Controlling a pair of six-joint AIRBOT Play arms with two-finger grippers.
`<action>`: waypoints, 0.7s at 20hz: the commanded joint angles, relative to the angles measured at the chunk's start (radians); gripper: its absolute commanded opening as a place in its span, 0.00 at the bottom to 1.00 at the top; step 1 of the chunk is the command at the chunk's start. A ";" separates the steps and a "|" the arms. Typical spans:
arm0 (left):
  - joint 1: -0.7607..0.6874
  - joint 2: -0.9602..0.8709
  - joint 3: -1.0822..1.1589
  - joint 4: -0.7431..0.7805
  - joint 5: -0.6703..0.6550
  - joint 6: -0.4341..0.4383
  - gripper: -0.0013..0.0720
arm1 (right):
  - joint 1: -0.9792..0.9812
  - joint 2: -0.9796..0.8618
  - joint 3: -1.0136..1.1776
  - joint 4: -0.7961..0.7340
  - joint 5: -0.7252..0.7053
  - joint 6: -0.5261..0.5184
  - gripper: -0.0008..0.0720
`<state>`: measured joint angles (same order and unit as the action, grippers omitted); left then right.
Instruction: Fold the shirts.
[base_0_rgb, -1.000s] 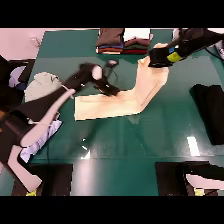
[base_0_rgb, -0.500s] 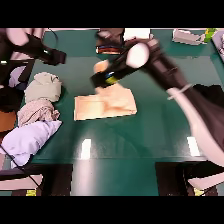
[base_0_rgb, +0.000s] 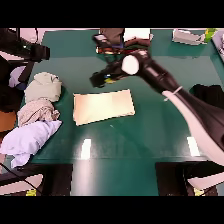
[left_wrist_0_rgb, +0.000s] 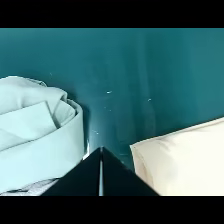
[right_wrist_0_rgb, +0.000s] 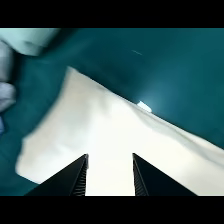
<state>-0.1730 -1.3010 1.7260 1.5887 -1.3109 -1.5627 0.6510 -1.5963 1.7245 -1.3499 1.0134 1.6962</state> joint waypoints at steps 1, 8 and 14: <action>-0.045 0.005 0.000 -0.006 -0.004 0.000 0.05 | -0.148 0.114 -0.181 -0.049 0.108 0.009 0.47; -0.178 0.000 -0.005 -0.006 0.072 0.000 0.05 | -0.358 0.126 -0.417 0.049 0.163 0.029 0.80; -0.196 -0.002 -0.016 -0.006 0.064 0.000 0.05 | -0.342 -0.028 -0.415 0.260 0.106 0.052 0.80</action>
<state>-0.3588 -1.3029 1.7145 1.5810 -1.2457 -1.5623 0.3073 -1.5612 1.3193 -1.1965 1.1500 1.7382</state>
